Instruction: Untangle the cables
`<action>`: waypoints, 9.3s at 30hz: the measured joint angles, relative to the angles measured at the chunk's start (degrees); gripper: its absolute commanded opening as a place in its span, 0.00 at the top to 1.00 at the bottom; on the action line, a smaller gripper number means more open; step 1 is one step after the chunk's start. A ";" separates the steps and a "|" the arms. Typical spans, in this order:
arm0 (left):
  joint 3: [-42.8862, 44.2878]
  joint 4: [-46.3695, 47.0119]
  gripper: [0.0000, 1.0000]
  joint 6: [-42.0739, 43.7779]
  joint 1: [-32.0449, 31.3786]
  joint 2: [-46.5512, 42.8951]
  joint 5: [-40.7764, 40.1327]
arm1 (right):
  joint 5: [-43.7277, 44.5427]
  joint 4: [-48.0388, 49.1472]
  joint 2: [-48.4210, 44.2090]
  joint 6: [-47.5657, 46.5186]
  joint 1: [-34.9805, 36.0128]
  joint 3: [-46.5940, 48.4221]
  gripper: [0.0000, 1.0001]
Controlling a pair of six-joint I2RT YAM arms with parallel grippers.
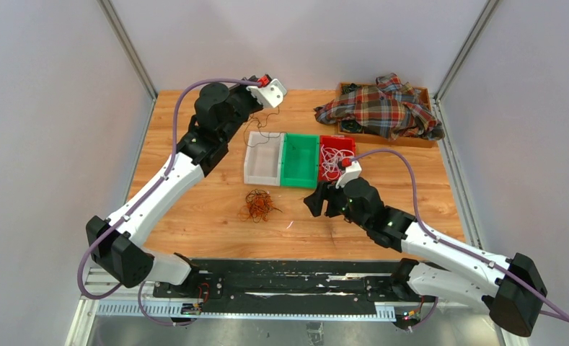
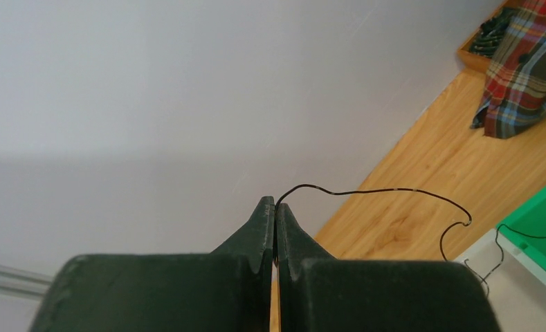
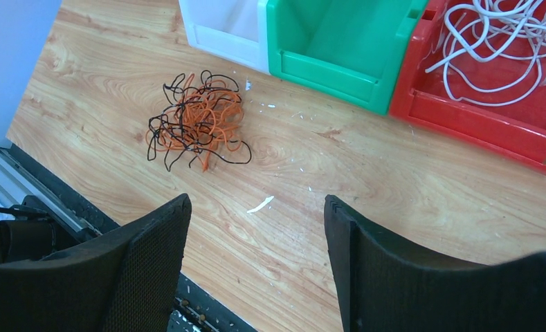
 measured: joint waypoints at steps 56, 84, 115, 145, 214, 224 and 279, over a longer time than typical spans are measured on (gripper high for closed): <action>-1.16 1.60 1.00 -0.55 -2.93 5.49 -7.78 | 3.13 -2.60 -7.26 1.92 -1.42 -4.83 0.32; -7.63 3.80 0.99 -9.79 1.73 -4.66 -13.99 | 2.47 -2.43 -3.96 3.26 -1.57 -4.83 0.33; -8.50 -1.68 0.99 -22.51 5.62 -6.36 -19.17 | 1.33 -0.15 -1.16 4.52 -1.57 -5.75 0.33; -4.22 -2.32 1.00 -23.52 -1.49 7.52 -7.15 | 2.32 0.02 -5.75 5.55 -1.84 -8.09 0.33; 18.97 -31.91 0.20 -9.46 4.44 37.68 8.85 | 1.40 -4.61 -4.39 4.83 -7.10 -5.53 0.34; 17.66 -40.72 0.12 -6.54 8.72 30.10 13.55 | 0.35 -4.76 -3.65 4.87 -7.10 -5.53 0.34; -6.73 -55.01 0.65 22.38 3.72 20.48 35.78 | -8.11 -17.18 -5.07 -7.63 -3.91 2.58 0.60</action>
